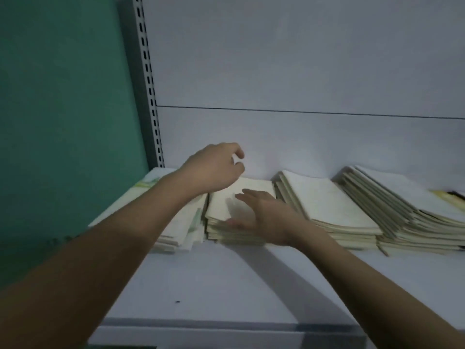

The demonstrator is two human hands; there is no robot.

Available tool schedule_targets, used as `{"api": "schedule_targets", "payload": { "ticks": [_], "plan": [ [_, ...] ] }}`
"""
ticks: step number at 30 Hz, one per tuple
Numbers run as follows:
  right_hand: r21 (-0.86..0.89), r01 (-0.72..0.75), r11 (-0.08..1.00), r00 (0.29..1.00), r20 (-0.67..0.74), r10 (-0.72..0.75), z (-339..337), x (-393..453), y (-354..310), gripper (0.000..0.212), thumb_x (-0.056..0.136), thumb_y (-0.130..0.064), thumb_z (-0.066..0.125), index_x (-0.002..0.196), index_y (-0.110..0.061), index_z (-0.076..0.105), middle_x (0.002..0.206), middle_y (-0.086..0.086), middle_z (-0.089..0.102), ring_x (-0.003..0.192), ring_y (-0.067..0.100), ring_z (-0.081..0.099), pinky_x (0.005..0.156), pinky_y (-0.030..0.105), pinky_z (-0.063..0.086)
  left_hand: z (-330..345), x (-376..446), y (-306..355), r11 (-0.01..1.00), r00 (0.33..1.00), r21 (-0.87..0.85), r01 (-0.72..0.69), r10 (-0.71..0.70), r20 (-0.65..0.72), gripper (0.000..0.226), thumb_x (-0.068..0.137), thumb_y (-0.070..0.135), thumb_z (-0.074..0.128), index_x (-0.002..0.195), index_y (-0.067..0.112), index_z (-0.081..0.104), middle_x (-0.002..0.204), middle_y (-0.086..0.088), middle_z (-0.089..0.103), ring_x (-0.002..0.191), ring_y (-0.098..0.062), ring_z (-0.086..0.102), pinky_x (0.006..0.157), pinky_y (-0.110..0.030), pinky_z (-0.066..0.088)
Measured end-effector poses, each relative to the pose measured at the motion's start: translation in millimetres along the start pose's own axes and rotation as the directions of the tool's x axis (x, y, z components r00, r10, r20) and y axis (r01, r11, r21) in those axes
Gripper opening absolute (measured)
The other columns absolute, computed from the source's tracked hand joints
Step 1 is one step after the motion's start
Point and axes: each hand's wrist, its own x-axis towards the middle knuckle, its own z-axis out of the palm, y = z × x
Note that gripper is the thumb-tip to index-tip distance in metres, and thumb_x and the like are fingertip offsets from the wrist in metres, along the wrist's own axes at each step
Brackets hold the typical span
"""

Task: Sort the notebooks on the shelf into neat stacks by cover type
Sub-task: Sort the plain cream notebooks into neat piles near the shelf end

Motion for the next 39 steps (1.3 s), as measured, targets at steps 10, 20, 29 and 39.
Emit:
{"api": "schedule_targets", "payload": {
  "ticks": [10, 20, 29, 39],
  "plan": [
    [-0.151, 0.017, 0.988, 0.979, -0.198, -0.047, 58.6, -38.7, -15.2, 0.057, 0.097, -0.050, 0.033, 0.150, -0.028, 0.030, 0.156, 0.001, 0.031, 0.143, 0.026, 0.031, 0.113, 0.043, 0.027, -10.8, -20.1, -61.7, 0.874, 0.998, -0.482, 0.058, -0.042, 0.044, 0.021, 0.091, 0.016, 0.054, 0.106, 0.022, 0.068, 0.097, 0.002, 0.071, 0.094, -0.016, 0.063, 0.085, -0.031, 0.050],
    [0.136, 0.129, 0.982, 0.760, -0.650, -0.010, -38.5, -21.2, -47.9, 0.039, 0.100, -0.019, 0.040, 0.134, -0.033, 0.051, 0.114, -0.007, 0.067, 0.098, 0.019, 0.065, 0.078, 0.034, 0.053, -27.7, -23.1, -27.5, 0.163, 0.835, -0.853, 0.495, 0.182, 0.519, 0.064, 0.092, 0.059, 0.049, 0.126, 0.005, 0.052, 0.112, -0.025, 0.067, 0.098, -0.042, 0.068, 0.083, -0.052, 0.055],
    [0.403, -0.096, 0.910, 0.922, -0.309, 0.235, -21.2, -9.4, -12.8, 0.078, 0.080, -0.060, 0.065, 0.144, -0.027, 0.037, 0.138, -0.011, 0.050, 0.128, 0.016, 0.046, 0.099, 0.032, 0.041, -31.7, -17.8, -43.3, 0.120, 0.918, -0.922, 0.368, -0.206, 0.339, 0.012, 0.095, 0.008, 0.053, 0.105, 0.010, 0.060, 0.101, -0.010, 0.070, 0.088, -0.025, 0.066, 0.069, -0.040, 0.053],
    [-0.264, 0.049, 0.963, 0.993, -0.089, -0.075, 38.4, -1.9, -10.4, 0.054, 0.098, -0.043, 0.028, 0.142, -0.014, 0.038, 0.148, 0.005, 0.041, 0.132, 0.026, 0.041, 0.099, 0.044, 0.039, -23.0, -9.3, -75.5, 0.275, 0.906, -0.907, 0.320, -0.368, 0.209, 0.055, 0.089, -0.007, 0.057, 0.136, 0.017, 0.042, 0.120, -0.009, 0.062, 0.097, -0.028, 0.063, 0.065, -0.039, 0.054]
  ]
}}
